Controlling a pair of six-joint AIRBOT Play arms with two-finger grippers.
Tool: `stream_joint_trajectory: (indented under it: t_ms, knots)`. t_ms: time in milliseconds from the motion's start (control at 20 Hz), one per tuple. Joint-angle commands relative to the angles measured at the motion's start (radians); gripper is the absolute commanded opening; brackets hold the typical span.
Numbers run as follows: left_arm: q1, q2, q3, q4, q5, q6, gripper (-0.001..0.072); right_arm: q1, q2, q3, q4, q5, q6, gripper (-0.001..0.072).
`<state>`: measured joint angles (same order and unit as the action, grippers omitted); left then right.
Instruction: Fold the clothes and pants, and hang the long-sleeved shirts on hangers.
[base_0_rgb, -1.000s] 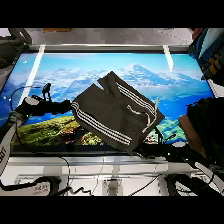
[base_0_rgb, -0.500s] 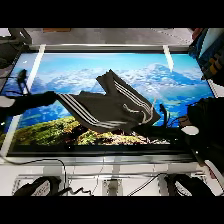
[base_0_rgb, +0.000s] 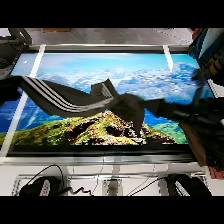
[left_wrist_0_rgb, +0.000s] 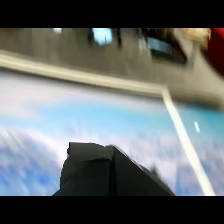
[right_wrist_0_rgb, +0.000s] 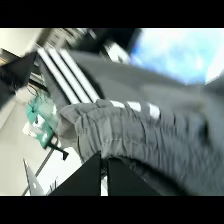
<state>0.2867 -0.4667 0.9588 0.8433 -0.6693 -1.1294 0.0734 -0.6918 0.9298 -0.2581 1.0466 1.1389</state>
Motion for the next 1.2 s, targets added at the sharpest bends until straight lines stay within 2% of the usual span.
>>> stream_joint_trajectory:
  t_ms: [0, 150, 250, 300, 350, 500, 600, 750, 900, 1000, 1150]
  knots:
    - [0.004, 0.218, 0.001, 0.003, 0.225, 0.000, 0.0006, 0.000, 0.016, 0.232, -0.005, 0.013, 0.032, 0.0017]
    - [0.004, 0.336, 0.001, 0.003, 0.408, 0.000, 0.0005, 0.043, 0.016, 0.418, -0.009, -0.006, 0.032, 0.0017]
    - [0.004, 0.346, 0.002, 0.003, 0.460, 0.000, 0.0004, 0.077, 0.014, 0.489, -0.067, -0.064, 0.032, 0.0016]
    - [0.004, 0.327, 0.001, 0.002, 0.449, 0.000, 0.0004, 0.090, 0.011, 0.498, -0.147, -0.101, 0.039, 0.0016]
    - [0.004, 0.289, 0.001, 0.002, 0.406, -0.001, 0.0004, 0.097, 0.005, 0.495, -0.254, -0.130, 0.089, 0.0016]
    - [0.000, 0.089, 0.001, -0.047, 0.154, -0.001, 0.0004, 0.098, -0.087, 0.456, -0.546, -0.120, 0.278, 0.0016]
    - [-0.033, -0.109, 0.001, -0.130, 0.045, 0.013, 0.0004, 0.098, -0.193, 0.410, -0.591, -0.141, 0.301, 0.0017]
    - [-0.162, -0.396, 0.010, -0.179, 0.150, 0.113, 0.0004, 0.098, -0.406, 0.377, -0.591, -0.259, 0.300, 0.0017]
    - [-0.249, -0.584, 0.058, -0.179, 0.220, 0.117, 0.0004, 0.097, -0.578, 0.377, -0.591, -0.428, 0.301, 0.0017]
    - [-0.256, -0.633, 0.087, -0.179, 0.222, 0.117, 0.0005, 0.084, -0.642, 0.377, -0.594, -0.489, 0.300, 0.0017]
    - [-0.246, -0.631, 0.090, -0.179, 0.166, 0.114, 0.0004, 0.039, -0.691, 0.377, -0.661, -0.473, 0.300, 0.0017]
